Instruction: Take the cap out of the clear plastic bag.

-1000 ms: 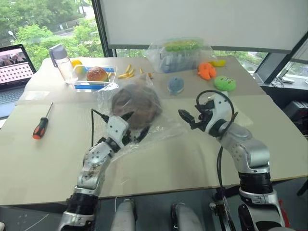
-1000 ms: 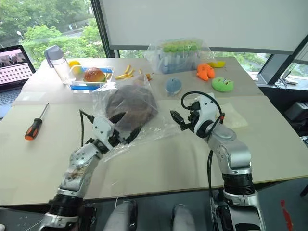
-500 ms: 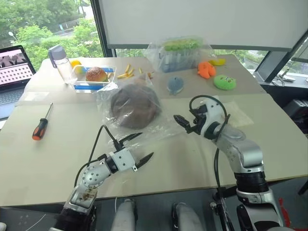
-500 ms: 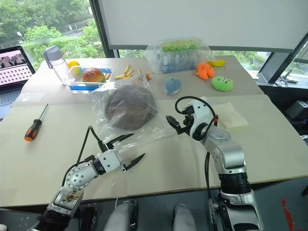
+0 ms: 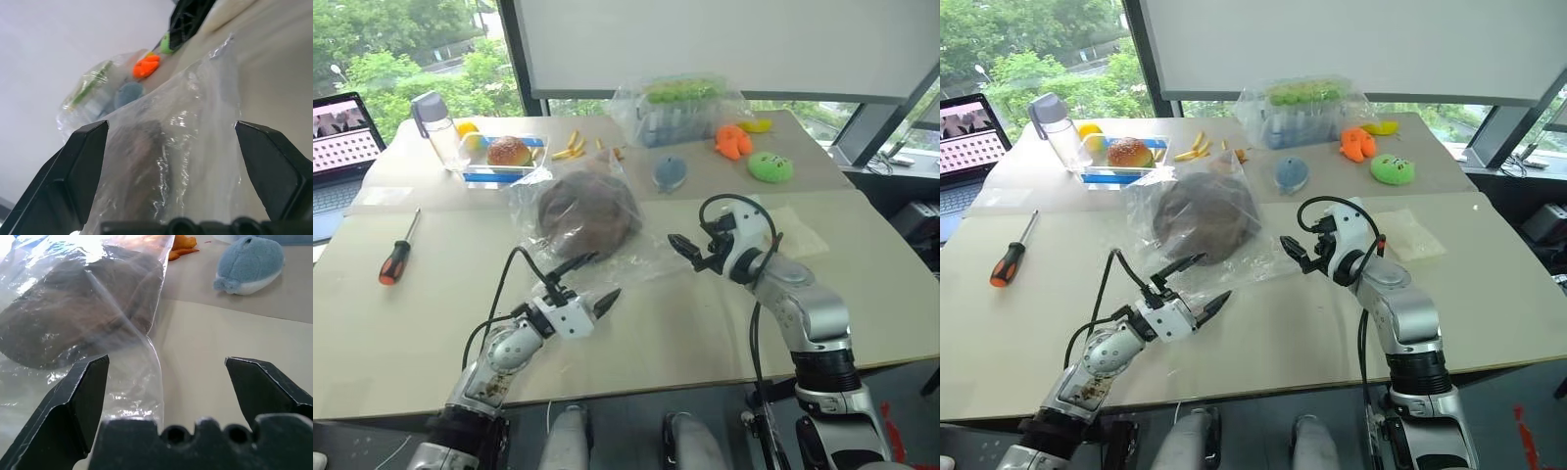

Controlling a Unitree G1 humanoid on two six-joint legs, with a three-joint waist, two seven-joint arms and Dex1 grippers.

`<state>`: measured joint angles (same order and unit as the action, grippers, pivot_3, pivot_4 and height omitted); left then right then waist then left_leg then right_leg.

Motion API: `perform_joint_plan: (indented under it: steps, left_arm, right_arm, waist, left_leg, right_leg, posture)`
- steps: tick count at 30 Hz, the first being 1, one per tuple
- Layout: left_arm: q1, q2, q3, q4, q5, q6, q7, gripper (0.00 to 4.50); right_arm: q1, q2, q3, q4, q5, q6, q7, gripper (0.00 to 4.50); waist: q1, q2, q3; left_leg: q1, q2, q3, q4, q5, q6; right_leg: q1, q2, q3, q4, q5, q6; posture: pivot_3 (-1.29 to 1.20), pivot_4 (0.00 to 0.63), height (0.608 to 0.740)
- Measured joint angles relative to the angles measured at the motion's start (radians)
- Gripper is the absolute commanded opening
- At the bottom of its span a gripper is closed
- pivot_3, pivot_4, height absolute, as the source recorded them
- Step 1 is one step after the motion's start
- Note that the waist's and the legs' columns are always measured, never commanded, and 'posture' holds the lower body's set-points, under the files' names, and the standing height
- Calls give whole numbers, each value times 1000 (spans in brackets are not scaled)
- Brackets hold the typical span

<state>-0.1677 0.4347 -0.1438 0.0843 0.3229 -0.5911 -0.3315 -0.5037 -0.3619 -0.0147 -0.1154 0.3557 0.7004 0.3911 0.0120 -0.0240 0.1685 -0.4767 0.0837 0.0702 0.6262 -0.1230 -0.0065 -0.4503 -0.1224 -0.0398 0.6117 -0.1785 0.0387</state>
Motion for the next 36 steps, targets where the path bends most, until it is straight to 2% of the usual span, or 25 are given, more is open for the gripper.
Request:
perform_joint_plan:
  steps: [8, 11, 14, 16, 17, 21, 25, 31, 34, 36]
  left_arm:
    - [-20, 13, 8, 20, 107, 46, 85, 4425]
    - [-92, 53, 26, 58, 99, 87, 72, 3723]
    - [-162, 74, 59, 83, 69, 113, 66, 2671]
    - [-166, 75, 53, 95, 63, 112, 60, 1851]
    - [-166, 75, 47, 102, 63, 112, 57, 1669]
    - [-166, 75, 40, 132, 63, 111, 56, 161]
    - [-181, 68, 41, 157, 41, 111, 57, 43]
    - [-279, -19, 46, 183, -116, 196, -20, 43]
    - [-328, -68, 45, 211, -212, 274, -93, 43]
    - [-366, -111, 46, 234, -276, 337, -142, 43]
  right_arm:
    - [0, 0, 0, 0, -15, 0, 0, 4500]
    - [-2, 2, 1, 6, -20, 0, 0, 4500]
    - [-3, 3, 2, 8, -21, 0, 0, 4500]
    - [-3, 3, 1, 8, -24, 0, 0, 4500]
    - [-3, 3, 1, 8, -25, 0, 0, 4500]
    - [-4, 3, 1, 11, -29, 0, -1, 4500]
    - [-8, 7, 1, 12, -29, 0, -1, 4500]
    - [17, -35, 66, -38, -23, 34, 77, 4500]
    - [19, -106, 77, -40, -81, 37, 53, 4500]
    - [19, -218, 74, -15, -167, 25, 20, 4500]
  waist:
    - [0, 0, 0]
    - [1, 0, 0]
    - [0, 1, -1]
    - [-1, 1, -1]
    - [-2, 1, -1]
    - [-1, 1, -1]
    - [-1, 1, -1]
    - [5, 1, -1]
    - [6, 1, -1]
    - [17, 1, -1]
  left_leg:
    - [0, 0, 0, 0, 0, 0]
    - [-1, 0, 0, -1, 0, 0]
    - [0, 0, 0, 0, 0, 0]
    - [0, 0, 0, 0, 0, 0]
    - [0, 0, 0, 0, 0, 0]
    - [0, 0, 0, -1, 1, 0]
    - [0, 0, 0, 0, 1, 0]
    - [0, 0, 0, 1, 1, 0]
    - [0, 0, 0, 3, 1, 0]
    - [-1, -1, 0, 3, 1, 0]
  right_leg:
    - [0, 0, 0, 0, 0, 0]
    - [-2, 0, 0, 1, 0, -1]
    - [-1, 0, 0, 1, 1, 0]
    - [-1, 0, 0, 0, 1, 0]
    - [-1, 0, 0, 0, 1, 0]
    - [-2, 1, 0, 0, 0, 0]
    - [-1, 1, 0, 0, 0, 0]
    - [0, 1, 0, 0, 0, 0]
    - [2, 1, 0, 0, 1, 1]
    - [2, -1, 0, 0, 1, 1]
  posture:
    - [0, 150, 740]
    - [0, 150, 740]
    - [0, 150, 740]
    - [0, 150, 740]
    - [0, 150, 740]
    - [0, 150, 740]
    - [0, 150, 740]
    - [0, 150, 740]
    - [0, 150, 740]
    - [0, 150, 740]
